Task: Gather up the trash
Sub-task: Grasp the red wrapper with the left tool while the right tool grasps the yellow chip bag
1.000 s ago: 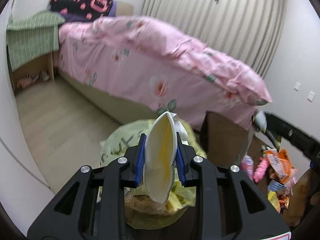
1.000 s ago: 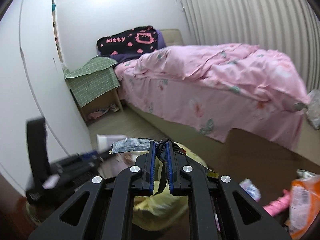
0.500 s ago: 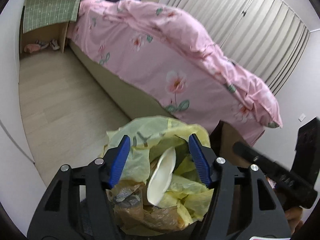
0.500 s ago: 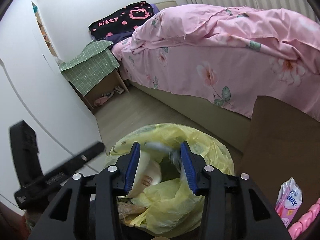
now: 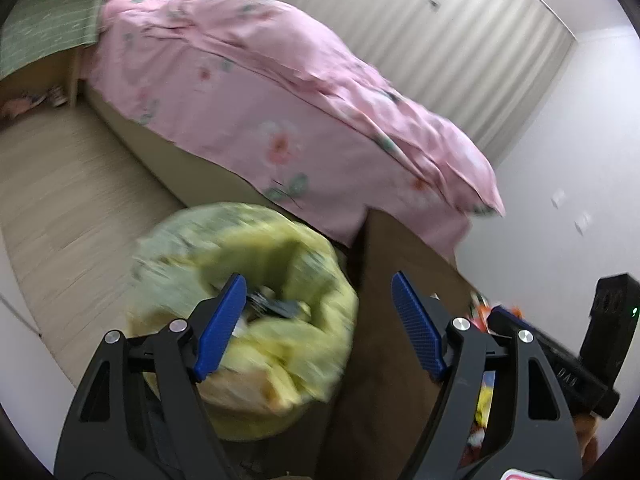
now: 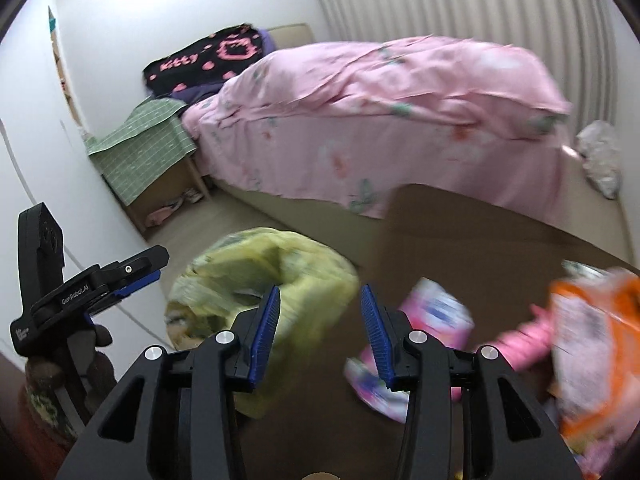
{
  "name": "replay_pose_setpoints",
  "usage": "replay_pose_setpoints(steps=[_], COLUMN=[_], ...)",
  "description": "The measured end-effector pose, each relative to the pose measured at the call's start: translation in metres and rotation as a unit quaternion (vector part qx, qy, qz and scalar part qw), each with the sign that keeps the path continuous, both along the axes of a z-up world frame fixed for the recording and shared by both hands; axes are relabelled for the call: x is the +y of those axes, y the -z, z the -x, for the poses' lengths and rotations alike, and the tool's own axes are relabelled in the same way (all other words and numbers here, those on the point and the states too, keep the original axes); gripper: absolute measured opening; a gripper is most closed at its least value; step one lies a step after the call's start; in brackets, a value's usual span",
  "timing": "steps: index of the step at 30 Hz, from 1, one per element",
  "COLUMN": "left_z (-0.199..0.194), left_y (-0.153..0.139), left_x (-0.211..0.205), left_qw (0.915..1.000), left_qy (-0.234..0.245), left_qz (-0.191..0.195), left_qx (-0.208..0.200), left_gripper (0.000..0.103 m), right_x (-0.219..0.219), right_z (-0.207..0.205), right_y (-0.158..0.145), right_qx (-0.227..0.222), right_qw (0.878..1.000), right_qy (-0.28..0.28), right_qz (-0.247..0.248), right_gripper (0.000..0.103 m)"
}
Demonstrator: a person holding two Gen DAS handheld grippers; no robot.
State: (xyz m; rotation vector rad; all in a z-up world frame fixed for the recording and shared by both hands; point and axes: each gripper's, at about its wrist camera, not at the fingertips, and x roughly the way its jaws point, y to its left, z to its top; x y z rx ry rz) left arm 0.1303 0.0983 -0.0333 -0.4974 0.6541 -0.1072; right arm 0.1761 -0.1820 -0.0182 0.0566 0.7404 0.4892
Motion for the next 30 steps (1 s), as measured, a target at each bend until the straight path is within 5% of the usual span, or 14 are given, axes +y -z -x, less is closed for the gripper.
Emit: replay_pose_setpoints(steps=[7,13,16,20,23,26,30], left_z=[0.006,0.023,0.027,0.014,0.011,0.023,0.030], left_y=[-0.003,0.009,0.010,0.008,0.010,0.018,0.026], left_x=[-0.086,-0.163,-0.185,-0.188,-0.189,-0.206,-0.211], left_qw=[0.9908,0.9633,0.9561,0.9617,0.9603,0.9504,0.9504], left_qy=[0.125,0.253,0.268,0.248,0.260,0.286,0.280], left_qz=[-0.051,-0.086,-0.118,-0.115,-0.093,-0.116,-0.125], left_qx=[0.008,0.025,0.017,0.021,0.037,0.042,0.052], left_gripper=[0.071,0.068,0.067,0.067,0.067,0.067,0.067], right_x=[-0.086,-0.140,-0.165,-0.181,-0.174,-0.164,-0.151], right_z=[0.068,0.116,0.131,0.142,0.144,0.141,0.123], right_y=[0.005,0.024,0.040,0.057,0.067,0.069,0.067], right_qx=[-0.031,-0.028,-0.005,0.024,0.030,0.019,0.015], right_qw=[0.995,0.989,0.988,0.990,0.992,0.992,0.995], right_qy=[0.085,0.133,0.151,0.136,0.124,0.116,0.085], right_qz=[0.038,0.055,0.038,-0.015,0.026,0.047,0.057], right_gripper=[0.040,0.040,0.045,0.058,0.058,0.058,0.058])
